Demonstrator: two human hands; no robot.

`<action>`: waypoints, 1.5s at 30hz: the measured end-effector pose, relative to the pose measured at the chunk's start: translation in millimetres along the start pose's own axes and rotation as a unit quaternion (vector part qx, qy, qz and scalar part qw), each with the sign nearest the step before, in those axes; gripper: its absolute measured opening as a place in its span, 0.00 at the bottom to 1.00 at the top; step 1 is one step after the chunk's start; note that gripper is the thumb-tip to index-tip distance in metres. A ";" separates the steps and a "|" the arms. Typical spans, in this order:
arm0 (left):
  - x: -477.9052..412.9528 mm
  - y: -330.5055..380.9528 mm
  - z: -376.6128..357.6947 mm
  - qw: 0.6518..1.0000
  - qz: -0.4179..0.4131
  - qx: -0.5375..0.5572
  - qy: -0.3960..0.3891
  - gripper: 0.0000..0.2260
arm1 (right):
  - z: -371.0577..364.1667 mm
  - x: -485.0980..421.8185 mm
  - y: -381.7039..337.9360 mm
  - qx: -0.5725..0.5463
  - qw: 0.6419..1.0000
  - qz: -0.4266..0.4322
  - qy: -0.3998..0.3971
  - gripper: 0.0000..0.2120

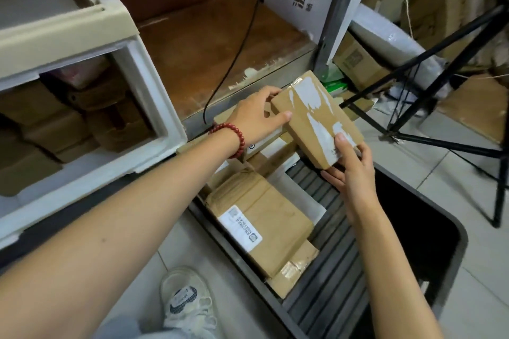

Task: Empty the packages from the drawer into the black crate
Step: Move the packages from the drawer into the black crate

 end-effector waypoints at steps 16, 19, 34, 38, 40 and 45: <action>39.9 -77.2 -20.6 0.968 0.041 -0.237 -0.077 0.21 | 43.5 -27.6 157.1 0.148 0.952 -0.262 0.056 0.34; 39.2 -76.0 -21.3 0.969 0.037 -0.231 -0.079 0.21 | 31.2 -29.1 158.9 0.143 0.951 -0.270 0.039 0.30; 50.3 -55.3 -9.5 0.943 -0.003 -0.327 -0.059 0.20 | 36.7 -17.0 91.2 0.476 0.878 -0.033 0.013 0.30; 65.3 -61.8 15.1 0.921 0.017 -0.386 -0.043 0.20 | -4.7 -10.0 41.2 0.565 0.817 0.114 0.006 0.29; 76.3 -66.1 29.2 0.915 0.036 -0.401 -0.026 0.21 | -29.9 -2.0 22.6 0.575 0.800 0.169 -0.013 0.28; 114.3 -75.3 63.2 0.919 0.094 -0.383 -0.001 0.20 | -99.3 27.7 2.9 0.587 0.762 0.260 -0.089 0.27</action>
Point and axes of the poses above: each hand's wrist, its own x-axis away from the middle knuckle, its own z-axis out of the back of the hand, y = z × x, the point moved 5 cm from there along -x, towards the middle knuckle, and after that the axes turned 7 degrees about -z, right-handed, at the moved point
